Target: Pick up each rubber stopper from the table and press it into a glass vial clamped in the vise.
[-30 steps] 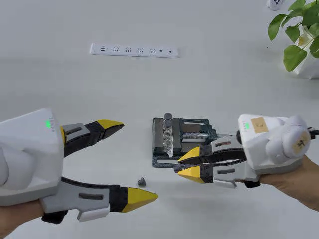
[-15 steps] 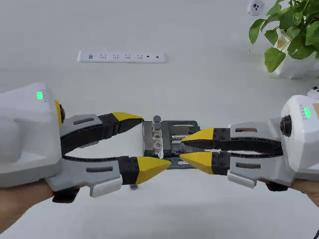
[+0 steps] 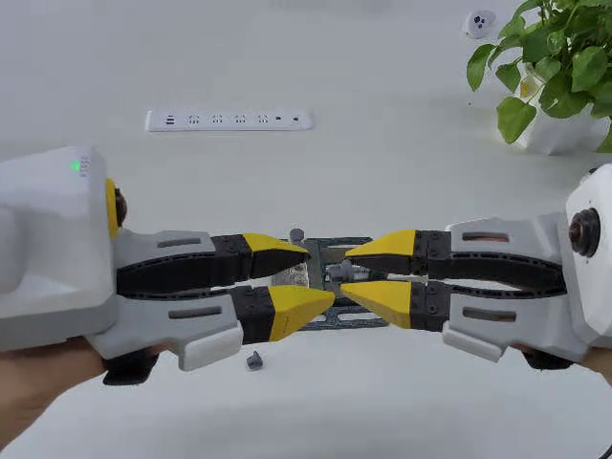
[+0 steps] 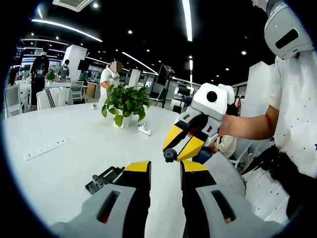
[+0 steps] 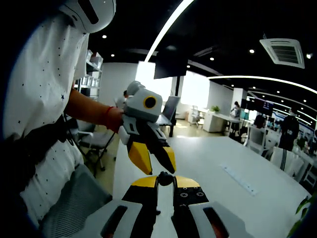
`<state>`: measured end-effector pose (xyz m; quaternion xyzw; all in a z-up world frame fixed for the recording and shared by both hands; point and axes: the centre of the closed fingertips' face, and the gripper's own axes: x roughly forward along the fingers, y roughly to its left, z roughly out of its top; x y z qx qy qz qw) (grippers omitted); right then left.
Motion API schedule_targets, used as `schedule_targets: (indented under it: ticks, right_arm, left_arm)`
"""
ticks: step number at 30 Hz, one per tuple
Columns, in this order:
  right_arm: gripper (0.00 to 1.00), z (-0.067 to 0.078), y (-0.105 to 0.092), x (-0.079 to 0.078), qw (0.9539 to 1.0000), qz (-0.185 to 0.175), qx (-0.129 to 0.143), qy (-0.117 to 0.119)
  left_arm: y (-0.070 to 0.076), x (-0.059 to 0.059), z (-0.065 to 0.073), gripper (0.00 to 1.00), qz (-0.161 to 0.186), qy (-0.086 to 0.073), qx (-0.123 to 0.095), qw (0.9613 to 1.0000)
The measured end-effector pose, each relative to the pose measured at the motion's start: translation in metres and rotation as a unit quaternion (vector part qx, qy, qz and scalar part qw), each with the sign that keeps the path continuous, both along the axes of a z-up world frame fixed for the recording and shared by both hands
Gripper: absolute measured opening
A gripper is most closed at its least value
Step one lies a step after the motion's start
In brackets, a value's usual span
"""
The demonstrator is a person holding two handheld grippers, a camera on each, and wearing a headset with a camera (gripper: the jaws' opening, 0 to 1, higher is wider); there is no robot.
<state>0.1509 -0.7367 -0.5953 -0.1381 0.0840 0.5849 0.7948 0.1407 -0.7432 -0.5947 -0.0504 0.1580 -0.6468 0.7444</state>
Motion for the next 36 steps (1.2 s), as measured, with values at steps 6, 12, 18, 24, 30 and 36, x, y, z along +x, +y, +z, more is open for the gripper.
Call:
schedule_targets:
  ticks: [6, 12, 18, 24, 30, 36]
  right_arm:
    - [0.06, 0.007, 0.003, -0.003, 0.9999, 0.007, 0.007, -0.006]
    - [0.06, 0.011, 0.005, -0.007, 0.9998, 0.012, 0.01, -0.01]
    - [0.06, 0.013, 0.005, -0.008, 0.9998, 0.015, 0.01, -0.013]
    - [0.06, 0.014, 0.005, -0.01, 0.9997, 0.017, 0.011, -0.015]
    - [0.06, 0.015, 0.005, -0.011, 0.9996, 0.021, 0.007, -0.018]
    - [0.06, 0.017, 0.005, -0.013, 0.9995, 0.024, 0.007, -0.018]
  left_arm:
    - [0.003, -0.003, 0.006, 0.14, -0.008, 0.007, -0.011, 0.9999]
    - [0.004, -0.007, 0.01, 0.1, -0.017, 0.011, -0.018, 0.9996]
    - [0.003, -0.01, 0.012, 0.07, -0.023, 0.011, -0.021, 0.9994]
    - [0.001, -0.014, 0.015, 0.05, -0.028, 0.01, -0.022, 0.9993]
    - [0.0, -0.015, 0.017, 0.04, -0.029, 0.014, -0.023, 0.9992]
    - [-0.001, -0.017, 0.019, 0.04, -0.033, 0.019, -0.025, 0.999]
